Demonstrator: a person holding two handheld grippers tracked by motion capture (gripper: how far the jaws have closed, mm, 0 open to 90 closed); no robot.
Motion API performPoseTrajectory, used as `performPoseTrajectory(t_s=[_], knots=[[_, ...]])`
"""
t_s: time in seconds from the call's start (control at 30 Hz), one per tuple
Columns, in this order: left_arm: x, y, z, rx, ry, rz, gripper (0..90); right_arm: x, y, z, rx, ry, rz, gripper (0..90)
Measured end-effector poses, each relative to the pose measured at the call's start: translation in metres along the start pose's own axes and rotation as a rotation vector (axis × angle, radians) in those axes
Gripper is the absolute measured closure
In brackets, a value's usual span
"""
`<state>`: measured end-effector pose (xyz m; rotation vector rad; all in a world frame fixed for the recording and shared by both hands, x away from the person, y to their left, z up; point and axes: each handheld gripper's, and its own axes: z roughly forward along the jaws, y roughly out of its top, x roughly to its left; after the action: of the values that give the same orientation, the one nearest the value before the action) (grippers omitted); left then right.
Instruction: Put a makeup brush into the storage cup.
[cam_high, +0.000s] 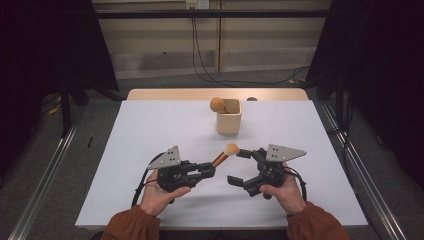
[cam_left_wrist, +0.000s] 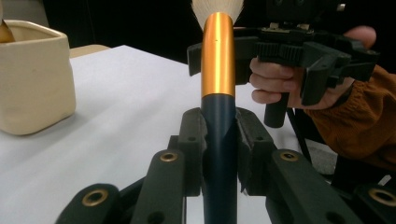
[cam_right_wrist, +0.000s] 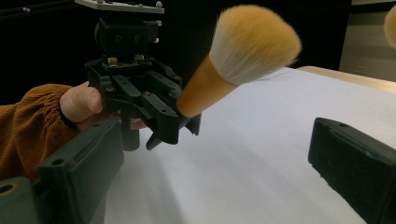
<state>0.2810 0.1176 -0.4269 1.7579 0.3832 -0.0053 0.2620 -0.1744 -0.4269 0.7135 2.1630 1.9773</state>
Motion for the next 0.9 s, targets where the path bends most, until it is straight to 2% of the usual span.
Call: performPoseTrajectory(t_s=[0.23, 0.43, 0.5, 0.57, 0.9], knots=[[-0.003, -0.001, 0.005, -0.006, -0.008, 0.006, 74.5, 0.001, 0.005, 0.008, -0.031, 0.021, 0.013, 5.6], [-0.003, -0.003, 0.007, -0.008, -0.020, 0.009, 74.4, 0.000, 0.004, 0.011, -0.041, 0.046, 0.021, 27.9], [-0.003, -0.003, 0.007, -0.006, -0.021, 0.009, 74.5, 0.000, 0.004, 0.012, -0.045, 0.040, 0.029, 30.9], [-0.003, -0.003, 0.007, -0.009, -0.023, 0.007, 74.4, 0.000, 0.003, 0.013, -0.045, 0.050, 0.038, 38.4], [-0.004, -0.004, 0.010, -0.011, -0.028, 0.004, 74.5, -0.003, 0.000, 0.015, -0.052, 0.076, 0.097, 58.0]])
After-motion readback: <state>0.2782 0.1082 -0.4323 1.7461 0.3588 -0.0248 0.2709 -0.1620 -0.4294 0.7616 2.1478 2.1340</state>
